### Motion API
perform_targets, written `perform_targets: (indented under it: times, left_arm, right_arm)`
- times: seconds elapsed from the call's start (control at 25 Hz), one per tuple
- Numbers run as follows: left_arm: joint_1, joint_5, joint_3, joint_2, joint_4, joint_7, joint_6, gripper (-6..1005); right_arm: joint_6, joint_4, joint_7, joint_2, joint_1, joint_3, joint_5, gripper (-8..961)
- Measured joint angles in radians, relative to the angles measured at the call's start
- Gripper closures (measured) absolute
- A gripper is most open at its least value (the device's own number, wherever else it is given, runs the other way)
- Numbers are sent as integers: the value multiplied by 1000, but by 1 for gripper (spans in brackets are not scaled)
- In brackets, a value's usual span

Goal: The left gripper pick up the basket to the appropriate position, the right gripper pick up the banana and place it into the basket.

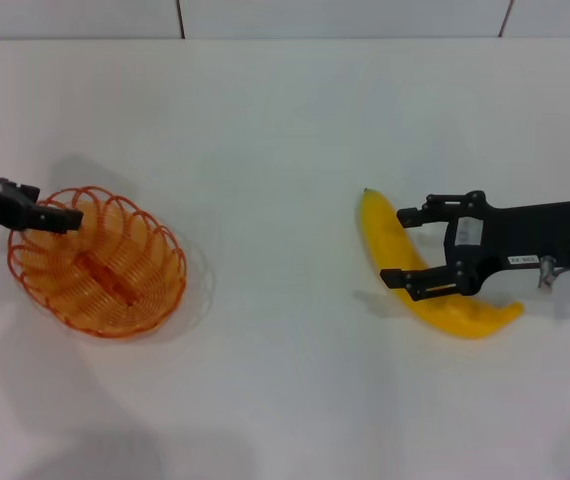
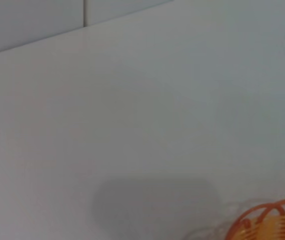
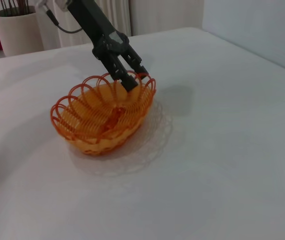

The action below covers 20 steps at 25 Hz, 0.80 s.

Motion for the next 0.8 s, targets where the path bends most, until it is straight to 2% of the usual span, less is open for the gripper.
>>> perform_targets:
  times: [0.44, 0.72, 0.8]
  left_arm:
    - [-5, 28, 3, -17, -17, 14, -19, 203]
    - [-3, 29, 9, -18, -15, 28, -21, 206]
    - [1, 29, 9, -22, -10, 39, -27, 264]
  right_arm:
    - [-1, 5, 1, 0, 2, 0, -1, 93]
    - [3, 13, 1, 0, 4, 0, -2, 93]
    - [5, 14, 1, 0, 4, 0, -2, 94]
